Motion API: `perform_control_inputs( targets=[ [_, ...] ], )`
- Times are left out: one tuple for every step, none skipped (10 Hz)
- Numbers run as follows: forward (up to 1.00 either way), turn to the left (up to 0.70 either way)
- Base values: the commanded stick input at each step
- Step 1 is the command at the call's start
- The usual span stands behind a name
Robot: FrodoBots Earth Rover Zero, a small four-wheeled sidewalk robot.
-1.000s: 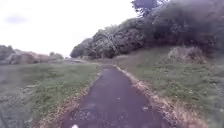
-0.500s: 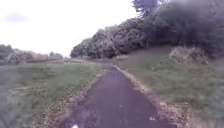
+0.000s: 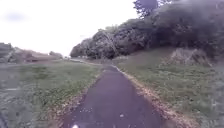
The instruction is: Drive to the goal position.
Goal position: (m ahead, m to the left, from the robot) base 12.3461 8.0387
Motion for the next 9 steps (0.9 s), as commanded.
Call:
perform_control_inputs(
  targets=[
    [0.45,0.00],
    [0.45,0.00],
    [0.45,0.00],
    [0.45,0.00],
    [0.45,0.00],
    [0.45,0.00],
    [0.45,0.00],
    [0.45,0.00],
    [0.45,0.00]
  ],
)
